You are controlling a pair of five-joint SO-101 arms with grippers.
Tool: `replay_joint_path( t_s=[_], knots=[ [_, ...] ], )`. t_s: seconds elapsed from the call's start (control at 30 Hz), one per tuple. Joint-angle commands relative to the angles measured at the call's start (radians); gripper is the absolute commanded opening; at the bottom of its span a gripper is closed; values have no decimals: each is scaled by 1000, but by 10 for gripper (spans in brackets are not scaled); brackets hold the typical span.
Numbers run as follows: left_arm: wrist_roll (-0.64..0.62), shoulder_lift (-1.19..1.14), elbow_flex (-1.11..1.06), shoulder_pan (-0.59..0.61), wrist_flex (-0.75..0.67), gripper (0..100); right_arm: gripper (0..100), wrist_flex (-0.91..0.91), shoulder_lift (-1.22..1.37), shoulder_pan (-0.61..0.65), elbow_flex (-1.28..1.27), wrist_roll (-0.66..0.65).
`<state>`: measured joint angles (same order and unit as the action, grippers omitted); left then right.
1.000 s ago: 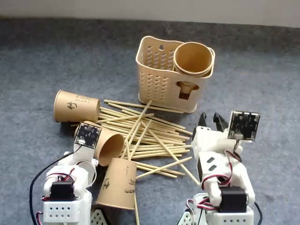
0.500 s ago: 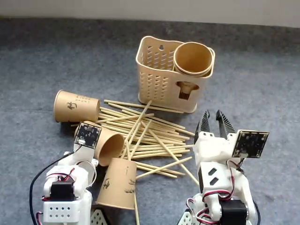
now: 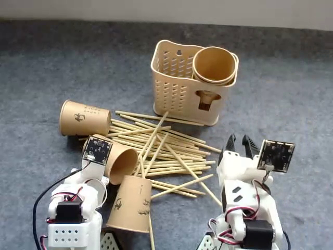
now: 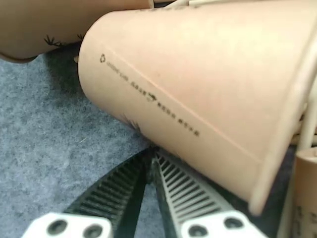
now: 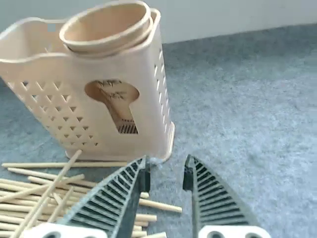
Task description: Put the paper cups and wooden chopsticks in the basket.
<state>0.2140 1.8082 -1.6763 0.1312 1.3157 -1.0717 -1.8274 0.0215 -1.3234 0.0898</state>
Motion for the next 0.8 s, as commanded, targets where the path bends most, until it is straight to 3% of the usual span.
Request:
replay_joint_path(
  t_s=[0.0,0.17,0.5,0.77],
  knots=[
    [5,12,65,31,14,7,120,-1,-10,-16,-76,-14],
    [5,12,214,113,18,6,120,-1,-10,-19,-194,-14],
    [6,8,507,105,18,8,120,-7,-10,-19,-366,-14],
    [58,1,579,-77,26,8,119,-7,-10,-16,-450,-14]
  ],
)
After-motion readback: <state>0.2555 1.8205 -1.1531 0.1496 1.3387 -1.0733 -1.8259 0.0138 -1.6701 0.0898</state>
